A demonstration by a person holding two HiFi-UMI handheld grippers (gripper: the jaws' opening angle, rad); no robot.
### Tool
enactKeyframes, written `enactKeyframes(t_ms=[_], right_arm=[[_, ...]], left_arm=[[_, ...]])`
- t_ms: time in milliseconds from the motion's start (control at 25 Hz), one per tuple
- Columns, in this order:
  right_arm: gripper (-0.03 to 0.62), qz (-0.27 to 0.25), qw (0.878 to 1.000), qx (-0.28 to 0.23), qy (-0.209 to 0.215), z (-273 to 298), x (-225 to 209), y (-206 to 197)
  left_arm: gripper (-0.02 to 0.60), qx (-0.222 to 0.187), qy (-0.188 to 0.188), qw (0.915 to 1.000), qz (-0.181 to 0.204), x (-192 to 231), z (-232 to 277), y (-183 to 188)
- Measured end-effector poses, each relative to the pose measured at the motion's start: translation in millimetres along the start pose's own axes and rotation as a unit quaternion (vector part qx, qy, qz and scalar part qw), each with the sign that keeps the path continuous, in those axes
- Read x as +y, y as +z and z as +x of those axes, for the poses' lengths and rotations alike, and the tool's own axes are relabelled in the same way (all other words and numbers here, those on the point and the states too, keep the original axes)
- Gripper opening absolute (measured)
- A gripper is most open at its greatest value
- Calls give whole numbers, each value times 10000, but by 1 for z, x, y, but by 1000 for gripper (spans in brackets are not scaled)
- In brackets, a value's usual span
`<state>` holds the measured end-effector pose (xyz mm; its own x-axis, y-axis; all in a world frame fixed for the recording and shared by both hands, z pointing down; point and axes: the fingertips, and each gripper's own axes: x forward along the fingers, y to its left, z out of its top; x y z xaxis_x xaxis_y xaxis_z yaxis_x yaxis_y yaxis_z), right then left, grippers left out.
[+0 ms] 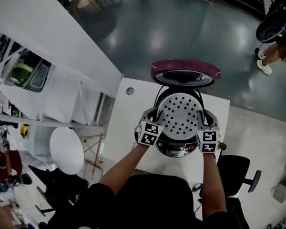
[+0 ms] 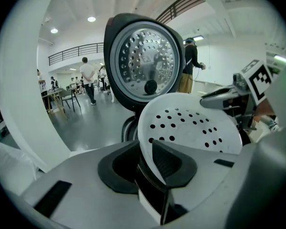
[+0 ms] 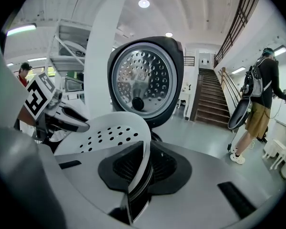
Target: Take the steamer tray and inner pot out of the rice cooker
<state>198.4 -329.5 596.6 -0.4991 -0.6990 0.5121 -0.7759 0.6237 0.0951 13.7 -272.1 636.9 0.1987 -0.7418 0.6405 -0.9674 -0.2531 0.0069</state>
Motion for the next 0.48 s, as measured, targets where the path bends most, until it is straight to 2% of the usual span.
enactKeyframes(t_ms=[480], right_arm=[[31, 285, 9985, -431, 185, -22, -2, 19]], left_arm=[[57, -352, 385, 9983, -275, -8, -34, 24]])
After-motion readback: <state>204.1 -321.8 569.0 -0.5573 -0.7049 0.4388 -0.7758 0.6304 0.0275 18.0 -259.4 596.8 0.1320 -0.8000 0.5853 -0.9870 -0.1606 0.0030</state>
